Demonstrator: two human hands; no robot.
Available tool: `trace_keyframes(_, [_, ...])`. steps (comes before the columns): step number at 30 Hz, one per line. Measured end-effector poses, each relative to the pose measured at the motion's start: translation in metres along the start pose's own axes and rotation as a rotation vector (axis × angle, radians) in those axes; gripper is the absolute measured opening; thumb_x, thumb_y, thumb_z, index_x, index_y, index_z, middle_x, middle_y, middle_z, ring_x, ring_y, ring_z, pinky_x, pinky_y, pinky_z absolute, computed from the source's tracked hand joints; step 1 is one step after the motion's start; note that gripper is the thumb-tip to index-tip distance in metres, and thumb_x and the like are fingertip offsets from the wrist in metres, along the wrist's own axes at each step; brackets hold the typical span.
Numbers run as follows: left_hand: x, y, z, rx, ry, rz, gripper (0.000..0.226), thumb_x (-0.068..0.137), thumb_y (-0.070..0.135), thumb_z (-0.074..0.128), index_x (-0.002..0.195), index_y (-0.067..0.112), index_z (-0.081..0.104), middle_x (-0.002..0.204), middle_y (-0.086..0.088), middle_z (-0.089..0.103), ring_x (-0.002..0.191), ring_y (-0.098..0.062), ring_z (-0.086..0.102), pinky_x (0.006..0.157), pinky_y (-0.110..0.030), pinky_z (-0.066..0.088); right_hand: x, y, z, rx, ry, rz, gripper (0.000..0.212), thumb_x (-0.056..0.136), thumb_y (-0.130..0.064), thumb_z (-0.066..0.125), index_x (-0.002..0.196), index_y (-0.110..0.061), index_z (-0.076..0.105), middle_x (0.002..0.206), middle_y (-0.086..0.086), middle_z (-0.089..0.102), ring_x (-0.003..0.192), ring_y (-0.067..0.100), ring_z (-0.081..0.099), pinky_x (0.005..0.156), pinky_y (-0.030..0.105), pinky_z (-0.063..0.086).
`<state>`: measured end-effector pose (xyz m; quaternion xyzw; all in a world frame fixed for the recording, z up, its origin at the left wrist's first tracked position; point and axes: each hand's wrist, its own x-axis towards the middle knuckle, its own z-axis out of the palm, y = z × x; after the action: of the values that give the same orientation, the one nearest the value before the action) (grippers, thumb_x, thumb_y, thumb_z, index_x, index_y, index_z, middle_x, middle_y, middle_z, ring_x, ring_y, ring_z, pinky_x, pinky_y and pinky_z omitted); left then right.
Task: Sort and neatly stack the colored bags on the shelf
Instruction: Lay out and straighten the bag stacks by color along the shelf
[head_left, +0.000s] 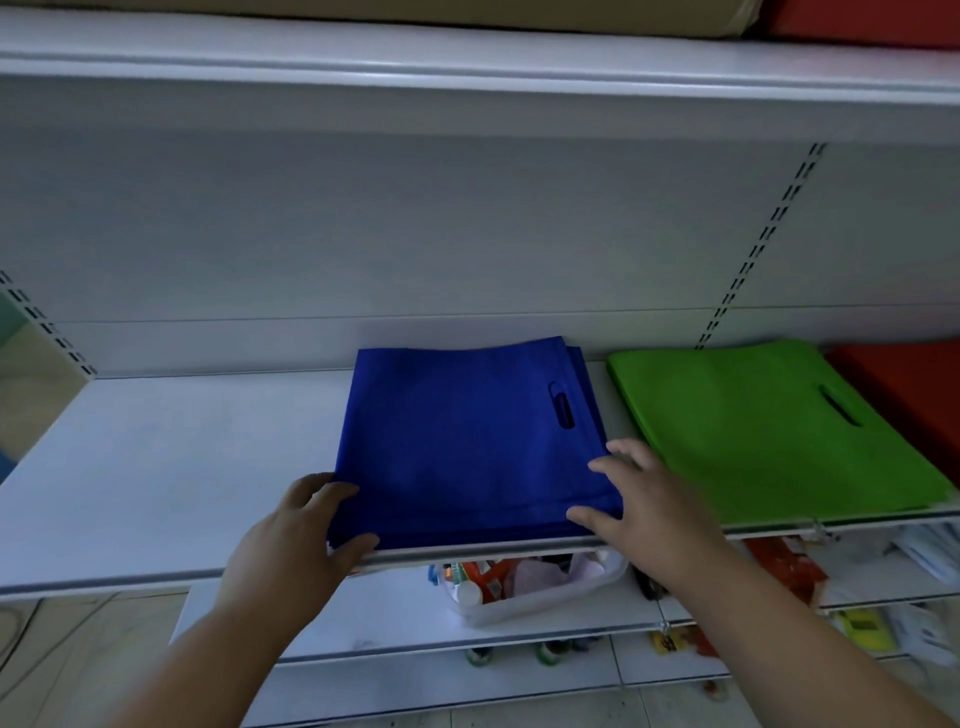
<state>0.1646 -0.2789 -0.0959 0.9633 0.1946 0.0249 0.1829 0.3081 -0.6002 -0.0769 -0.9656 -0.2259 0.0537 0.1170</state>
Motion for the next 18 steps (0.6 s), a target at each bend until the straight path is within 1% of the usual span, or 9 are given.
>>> trace_keyframes(2, [0.003, -0.001, -0.001, -0.018, -0.001, 0.003, 0.056, 0.085, 0.056, 0.063, 0.134, 0.034, 0.049, 0.138, 0.015, 0.045, 0.096, -0.012, 0.062, 0.077, -0.028, 0.052, 0.0, -0.003, 0.002, 0.011, -0.005, 0.019, 0.075, 0.08, -0.071, 0.055, 0.141, -0.028, 0.044, 0.156, -0.011, 0.022, 0.122, 0.011, 0.051, 0.093, 0.03, 0.048])
trace_keyframes(6, [0.008, -0.006, -0.005, -0.032, -0.043, 0.009, 0.062, 0.084, 0.058, 0.063, 0.138, 0.036, 0.043, 0.139, 0.016, 0.044, 0.102, -0.013, 0.061, 0.079, -0.028, 0.052, -0.005, -0.013, 0.004, 0.064, -0.042, 0.119, 0.072, 0.081, -0.067, 0.058, 0.141, -0.032, 0.039, 0.159, -0.009, 0.021, 0.133, 0.015, 0.043, 0.098, 0.034, 0.045])
trace_keyframes(9, [0.01, -0.011, -0.009, -0.03, -0.053, 0.054, 0.056, 0.085, 0.058, 0.06, 0.136, 0.038, 0.046, 0.139, 0.019, 0.044, 0.102, -0.009, 0.06, 0.08, -0.026, 0.052, -0.008, -0.021, 0.006, 0.048, -0.018, 0.166, 0.067, 0.083, -0.066, 0.057, 0.139, -0.032, 0.042, 0.158, -0.01, 0.026, 0.13, 0.014, 0.046, 0.095, 0.032, 0.047])
trace_keyframes(11, [0.013, -0.014, -0.011, -0.037, -0.049, 0.078, 0.053, 0.086, 0.059, 0.059, 0.134, 0.039, 0.049, 0.138, 0.02, 0.045, 0.1, -0.009, 0.061, 0.08, -0.026, 0.052, -0.007, -0.022, 0.006, 0.022, 0.014, 0.169, 0.067, 0.083, -0.066, 0.057, 0.139, -0.032, 0.043, 0.157, -0.011, 0.026, 0.132, 0.013, 0.044, 0.096, 0.031, 0.046])
trace_keyframes(13, [0.013, -0.016, -0.012, -0.051, -0.067, 0.073, 0.059, 0.084, 0.06, 0.06, 0.137, 0.039, 0.045, 0.141, 0.019, 0.043, 0.101, -0.012, 0.062, 0.081, -0.028, 0.053, -0.007, -0.023, 0.008, 0.018, 0.031, 0.167, 0.07, 0.08, -0.067, 0.06, 0.137, -0.031, 0.045, 0.159, -0.009, 0.019, 0.139, 0.016, 0.033, 0.104, 0.035, 0.041])
trace_keyframes(15, [0.011, -0.017, -0.012, -0.037, -0.101, 0.06, 0.07, 0.082, 0.062, 0.062, 0.143, 0.038, 0.037, 0.144, 0.016, 0.04, 0.105, -0.015, 0.061, 0.081, -0.029, 0.052, -0.009, -0.023, 0.012, 0.014, 0.021, 0.16, 0.071, 0.076, -0.066, 0.067, 0.135, -0.031, 0.047, 0.16, -0.005, 0.015, 0.143, 0.021, 0.023, 0.111, 0.039, 0.034])
trace_keyframes(16, [0.009, -0.016, -0.013, -0.022, -0.117, 0.051, 0.072, 0.082, 0.062, 0.062, 0.144, 0.038, 0.034, 0.145, 0.016, 0.04, 0.107, -0.016, 0.061, 0.082, -0.029, 0.052, -0.01, -0.022, 0.013, 0.023, 0.006, 0.153, 0.07, 0.076, -0.062, 0.069, 0.134, -0.03, 0.048, 0.159, -0.002, 0.02, 0.143, 0.021, 0.023, 0.111, 0.038, 0.033])
trace_keyframes(18, [0.008, -0.013, -0.013, 0.007, -0.14, 0.04, 0.07, 0.084, 0.059, 0.061, 0.145, 0.039, 0.032, 0.144, 0.015, 0.042, 0.109, -0.017, 0.06, 0.082, -0.029, 0.051, -0.009, -0.021, 0.015, 0.114, 0.003, 0.144, 0.061, 0.079, -0.051, 0.073, 0.13, -0.025, 0.05, 0.153, 0.001, 0.034, 0.14, 0.018, 0.029, 0.108, 0.032, 0.034])
